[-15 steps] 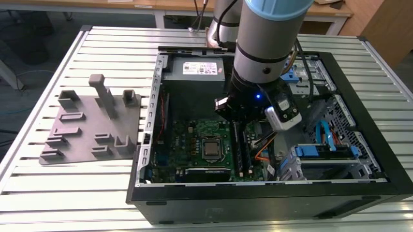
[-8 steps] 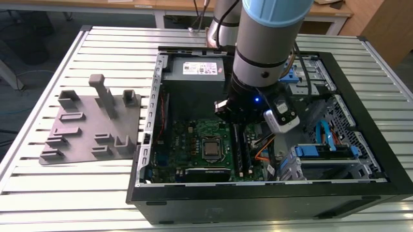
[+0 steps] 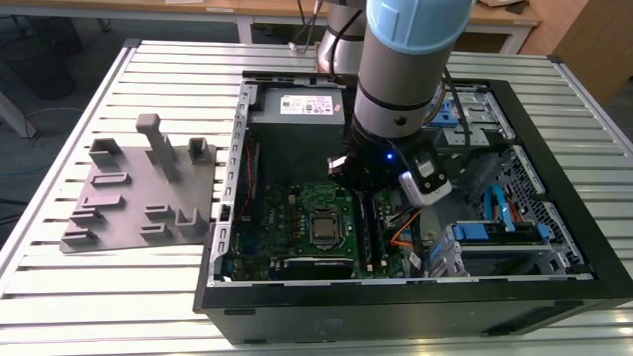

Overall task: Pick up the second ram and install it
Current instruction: 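Press down the second ram until it locks into place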

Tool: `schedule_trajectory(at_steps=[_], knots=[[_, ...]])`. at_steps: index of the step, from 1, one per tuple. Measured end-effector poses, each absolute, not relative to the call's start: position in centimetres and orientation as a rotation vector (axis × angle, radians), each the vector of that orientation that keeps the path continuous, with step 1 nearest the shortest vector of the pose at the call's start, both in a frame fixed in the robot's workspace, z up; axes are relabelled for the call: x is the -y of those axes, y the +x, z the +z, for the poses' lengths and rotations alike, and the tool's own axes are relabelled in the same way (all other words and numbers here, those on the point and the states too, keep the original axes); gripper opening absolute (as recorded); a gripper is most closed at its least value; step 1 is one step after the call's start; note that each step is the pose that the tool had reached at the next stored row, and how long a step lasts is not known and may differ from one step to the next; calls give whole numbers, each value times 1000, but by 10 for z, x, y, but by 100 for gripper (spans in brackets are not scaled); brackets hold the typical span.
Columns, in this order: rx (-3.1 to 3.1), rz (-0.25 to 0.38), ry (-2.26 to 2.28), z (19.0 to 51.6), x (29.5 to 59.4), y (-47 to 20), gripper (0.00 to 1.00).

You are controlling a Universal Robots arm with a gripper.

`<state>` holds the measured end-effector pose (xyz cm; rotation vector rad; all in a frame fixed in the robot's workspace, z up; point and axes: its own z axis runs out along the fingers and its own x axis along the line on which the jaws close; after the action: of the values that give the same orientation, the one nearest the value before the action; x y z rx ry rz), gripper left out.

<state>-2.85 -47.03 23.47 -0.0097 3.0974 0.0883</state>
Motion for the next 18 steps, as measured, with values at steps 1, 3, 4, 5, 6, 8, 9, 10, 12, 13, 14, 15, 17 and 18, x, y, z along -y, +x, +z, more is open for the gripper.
schedule_trajectory(at_steps=[1,3,4,5,6,8,9,10,12,13,14,15,17,18], knots=[[-3097,89,-10,233,468,-28,7],[-3097,91,-10,230,463,-29,7],[-3097,92,-10,229,460,-29,7],[-3097,92,-10,228,457,-29,7],[-3097,93,-10,227,457,-29,7],[-3097,93,-10,226,456,-29,7],[-3097,93,-10,226,456,-29,7],[-3097,93,-10,225,456,-29,7],[-3097,93,-10,223,456,-29,7],[-3097,92,-10,222,456,-29,7],[-3098,91,-10,220,456,-29,7],[-3098,91,-10,219,456,-29,7],[-3097,92,-10,218,456,-29,7],[-3097,92,-10,217,456,-29,7]])
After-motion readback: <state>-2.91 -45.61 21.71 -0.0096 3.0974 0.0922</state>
